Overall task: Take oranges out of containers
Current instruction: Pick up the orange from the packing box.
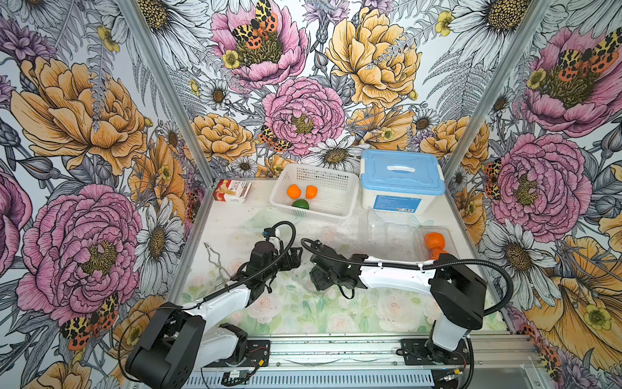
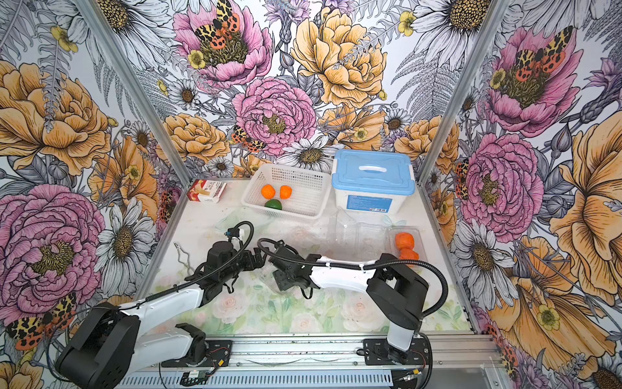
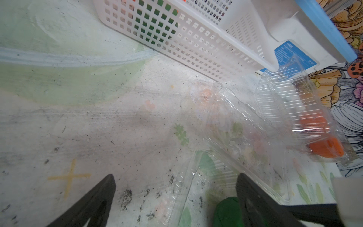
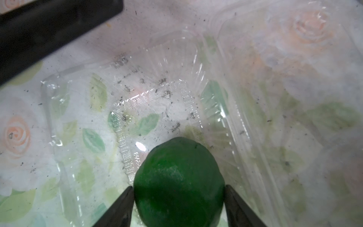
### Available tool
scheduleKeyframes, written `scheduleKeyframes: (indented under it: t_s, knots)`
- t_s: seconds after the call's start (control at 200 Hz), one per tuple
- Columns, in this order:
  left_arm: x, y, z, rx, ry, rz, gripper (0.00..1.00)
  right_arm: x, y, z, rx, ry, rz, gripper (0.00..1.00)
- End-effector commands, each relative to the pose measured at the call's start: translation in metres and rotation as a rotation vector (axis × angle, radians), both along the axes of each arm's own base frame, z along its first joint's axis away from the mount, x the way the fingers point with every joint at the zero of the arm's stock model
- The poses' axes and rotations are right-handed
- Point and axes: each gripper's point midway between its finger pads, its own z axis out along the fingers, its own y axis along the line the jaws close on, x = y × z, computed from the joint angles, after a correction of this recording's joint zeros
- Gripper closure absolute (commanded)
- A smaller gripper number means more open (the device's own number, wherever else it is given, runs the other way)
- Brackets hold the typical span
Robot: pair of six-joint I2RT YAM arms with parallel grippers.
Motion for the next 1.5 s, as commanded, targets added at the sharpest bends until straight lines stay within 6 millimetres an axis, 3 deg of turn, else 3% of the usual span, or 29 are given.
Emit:
scheduleKeyframes:
  t_s: [0.0, 0.31, 0.465, 0.571, 0.711, 0.856, 0.921, 1.266, 1.391, 1.496]
  knots:
    - [-0.001, 0.000, 0.002, -0.007, -0.016, -0.016, 0.03, 0.004, -0.003, -0.009, -0.059, -0.013, -0.007, 0.30]
    - [0.000, -0.001, -0.001, -0.013, -0.007, -0.018, 0.04, 0.014, 0.000, -0.016, -0.085, -0.030, -0.018, 0.25]
    - [0.000, 0.000, -0.001, -0.013, -0.009, -0.016, 0.03, 0.021, -0.004, -0.005, -0.088, -0.076, -0.045, 0.37]
    - [-0.001, 0.001, -0.001, -0.013, -0.007, -0.015, 0.04, 0.024, -0.007, 0.002, -0.079, -0.098, -0.064, 0.38]
    - [-0.001, 0.004, -0.001, -0.016, -0.008, -0.004, 0.03, 0.028, -0.004, 0.029, -0.021, -0.135, -0.076, 0.38]
    - [-0.001, 0.008, 0.002, -0.020, -0.017, 0.007, 0.03, 0.040, 0.000, 0.075, 0.047, -0.222, -0.054, 0.39]
    - [-0.002, 0.009, 0.003, -0.015, -0.020, 0.012, 0.03, 0.051, -0.002, 0.094, 0.066, -0.264, -0.061, 0.39]
    - [-0.005, 0.024, 0.015, 0.017, -0.073, 0.058, 0.02, 0.124, -0.030, 0.157, 0.125, -0.378, -0.127, 0.38]
    - [-0.005, 0.024, 0.015, 0.013, -0.073, 0.055, 0.02, 0.166, -0.046, 0.166, 0.118, -0.410, -0.182, 0.38]
    - [-0.005, 0.024, 0.017, 0.013, -0.077, 0.055, 0.02, 0.201, -0.051, 0.160, 0.122, -0.400, -0.199, 0.38]
